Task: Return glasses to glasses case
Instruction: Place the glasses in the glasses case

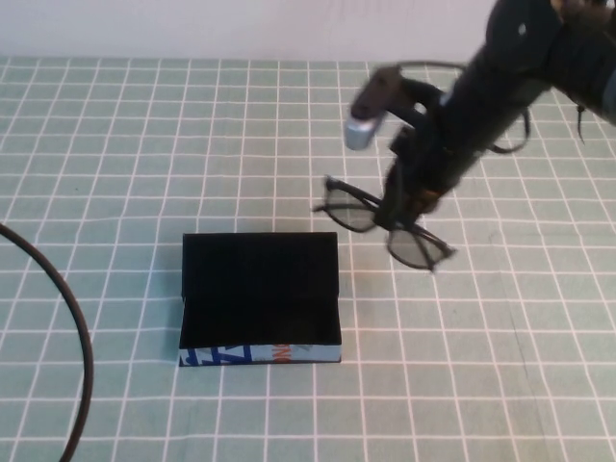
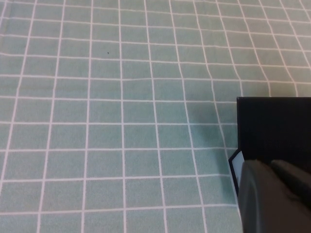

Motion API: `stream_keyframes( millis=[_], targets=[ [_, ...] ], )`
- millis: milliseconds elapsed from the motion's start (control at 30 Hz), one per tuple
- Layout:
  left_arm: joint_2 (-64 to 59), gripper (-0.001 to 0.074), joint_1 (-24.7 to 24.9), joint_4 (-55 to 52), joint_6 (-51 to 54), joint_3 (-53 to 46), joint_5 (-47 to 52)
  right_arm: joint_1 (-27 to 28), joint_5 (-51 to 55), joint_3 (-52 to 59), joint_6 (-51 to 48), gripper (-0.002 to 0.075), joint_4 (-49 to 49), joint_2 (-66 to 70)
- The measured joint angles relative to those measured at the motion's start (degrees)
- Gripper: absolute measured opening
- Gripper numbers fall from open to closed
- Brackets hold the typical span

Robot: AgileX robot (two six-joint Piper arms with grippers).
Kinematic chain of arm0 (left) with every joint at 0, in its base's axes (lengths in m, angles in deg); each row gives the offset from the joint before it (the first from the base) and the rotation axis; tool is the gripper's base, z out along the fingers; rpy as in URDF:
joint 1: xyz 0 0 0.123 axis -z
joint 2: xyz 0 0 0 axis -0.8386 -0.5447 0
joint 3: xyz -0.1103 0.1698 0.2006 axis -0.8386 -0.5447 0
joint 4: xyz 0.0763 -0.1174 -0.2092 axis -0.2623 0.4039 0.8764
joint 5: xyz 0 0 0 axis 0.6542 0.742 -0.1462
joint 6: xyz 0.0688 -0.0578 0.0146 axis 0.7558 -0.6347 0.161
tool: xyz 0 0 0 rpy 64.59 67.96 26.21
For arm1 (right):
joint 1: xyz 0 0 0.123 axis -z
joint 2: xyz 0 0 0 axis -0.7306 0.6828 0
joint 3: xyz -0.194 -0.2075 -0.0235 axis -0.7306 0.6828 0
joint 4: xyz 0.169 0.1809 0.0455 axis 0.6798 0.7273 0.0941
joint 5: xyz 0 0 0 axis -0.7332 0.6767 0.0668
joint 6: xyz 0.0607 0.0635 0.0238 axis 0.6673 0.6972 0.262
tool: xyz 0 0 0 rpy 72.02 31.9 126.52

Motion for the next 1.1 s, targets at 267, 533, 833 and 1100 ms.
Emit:
stream_keyframes(
  millis=[267,533,833,1100],
  targets=[
    [0.00,-0.0001,0.00,0.00,0.00,0.00,0.08,-12.50,0.47,-8.41,-1.67,0.0003,1.71,1.41],
    [0.00,-0.0001,0.00,0.00,0.00,0.00,0.82,-18.48,0.60,-11.24,-2.13,0.0003,-1.87,8.58],
    [0.00,-0.0001,0.00,0.09,0.00,0.00,0.93,-18.48,0.60,-11.33,-2.13,0.0010,-5.92,11.95],
    [0.00,-0.0001,0.00,0.09,0.13,0.00,1.19,-18.48,0.60,-11.33,-2.13,0.0102,-6.02,11.95]
  ],
)
